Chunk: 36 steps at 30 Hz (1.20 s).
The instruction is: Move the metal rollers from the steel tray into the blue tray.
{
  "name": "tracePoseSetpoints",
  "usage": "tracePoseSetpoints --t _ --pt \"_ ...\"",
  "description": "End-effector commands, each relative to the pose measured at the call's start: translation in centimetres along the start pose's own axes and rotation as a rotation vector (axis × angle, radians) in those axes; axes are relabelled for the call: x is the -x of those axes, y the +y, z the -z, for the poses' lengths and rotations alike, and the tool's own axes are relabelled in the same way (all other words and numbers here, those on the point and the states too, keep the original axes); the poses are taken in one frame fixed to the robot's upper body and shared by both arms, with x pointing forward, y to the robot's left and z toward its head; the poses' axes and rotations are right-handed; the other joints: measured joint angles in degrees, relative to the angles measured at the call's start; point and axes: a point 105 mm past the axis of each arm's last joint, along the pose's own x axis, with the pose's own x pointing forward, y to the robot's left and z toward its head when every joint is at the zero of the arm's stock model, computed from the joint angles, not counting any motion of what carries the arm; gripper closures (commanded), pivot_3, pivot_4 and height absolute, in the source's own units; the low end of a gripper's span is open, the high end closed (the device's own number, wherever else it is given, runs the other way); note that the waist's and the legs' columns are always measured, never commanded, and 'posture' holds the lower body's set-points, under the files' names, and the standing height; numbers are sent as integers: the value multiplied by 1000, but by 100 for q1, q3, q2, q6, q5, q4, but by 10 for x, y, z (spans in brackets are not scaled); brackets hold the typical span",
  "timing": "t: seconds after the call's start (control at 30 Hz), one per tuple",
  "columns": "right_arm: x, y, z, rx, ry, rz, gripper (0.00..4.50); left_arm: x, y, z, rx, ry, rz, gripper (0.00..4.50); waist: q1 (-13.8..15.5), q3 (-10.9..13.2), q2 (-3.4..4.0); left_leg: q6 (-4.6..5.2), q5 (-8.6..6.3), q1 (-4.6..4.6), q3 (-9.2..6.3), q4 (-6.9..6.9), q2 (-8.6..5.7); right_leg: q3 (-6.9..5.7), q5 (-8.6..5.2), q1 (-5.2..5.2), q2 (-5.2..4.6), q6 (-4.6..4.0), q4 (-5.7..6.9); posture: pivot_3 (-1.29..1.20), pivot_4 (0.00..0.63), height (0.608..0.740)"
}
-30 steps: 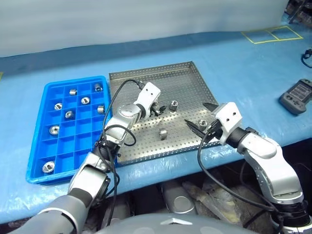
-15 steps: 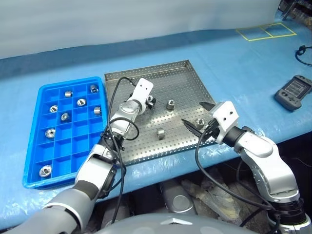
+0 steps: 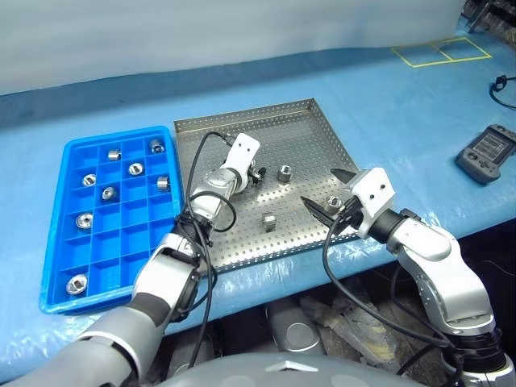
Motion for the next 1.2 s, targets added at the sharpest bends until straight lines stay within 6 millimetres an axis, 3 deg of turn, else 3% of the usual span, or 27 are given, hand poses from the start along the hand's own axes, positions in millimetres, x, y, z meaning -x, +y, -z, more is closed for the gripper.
tracePoseSetpoints --t 0.03,0.17,0.27,0.4,0.43,0.57,0.73,0.83,1.0,1.2 --pt "3 0 -11 26 -37 6 0 -3 -2 -3 16 -1 3 544 -5 0 0 0 0 0 1 0 0 0 0 1 0 1 0 -352 150 740" --pt "3 -1 -12 27 -38 5 0 -5 -3 0 30 10 6 1382 -21 -1 0 0 0 2 4 1 0 4 1 3 2 4 0 -350 150 740" --pt "3 -1 -12 26 -39 3 0 -6 -4 1 23 15 13 2406 -26 -2 1 0 0 6 6 2 -1 5 3 8 2 6 0 -350 150 740" --pt "2 -1 -12 26 -41 1 0 -5 -3 1 29 15 12 2406 -44 -2 2 0 0 10 9 5 0 8 4 12 2 9 1 -347 150 740" --pt "2 -1 -12 26 -41 1 0 -5 -2 2 30 14 11 2709 -47 -2 2 0 0 10 10 5 -1 9 4 12 2 10 1 -347 150 740" --pt "1 -1 -12 26 -43 0 0 -4 1 1 17 11 -7 2747 -56 -2 2 1 0 10 11 6 -1 10 5 12 2 12 1 -339 150 740" --pt "-2 0 -13 25 -48 -14 0 5 9 -15 25 -65 -20 2747 -87 -2 2 1 0 10 11 7 0 12 6 12 2 12 1 -332 150 740" --pt "-4 3 -12 22 -51 -35 0 22 19 -33 17 -136 -37 2747 -138 -1 2 1 0 1 15 4 2 19 6 -3 5 12 4 -318 150 740" --pt "-9 9 -11 8 -55 -90 0 76 52 -61 -12 -223 -108 2747 -133 -1 4 1 0 -6 14 3 5 21 7 -15 2 10 11 -269 150 740" --pt "-20 18 -13 10 -75 -174 0 147 79 -46 -83 -122 -190 2747 -1 -6 16 0 -1 6 13 1 6 21 8 -12 2 9 16 -185 150 740"
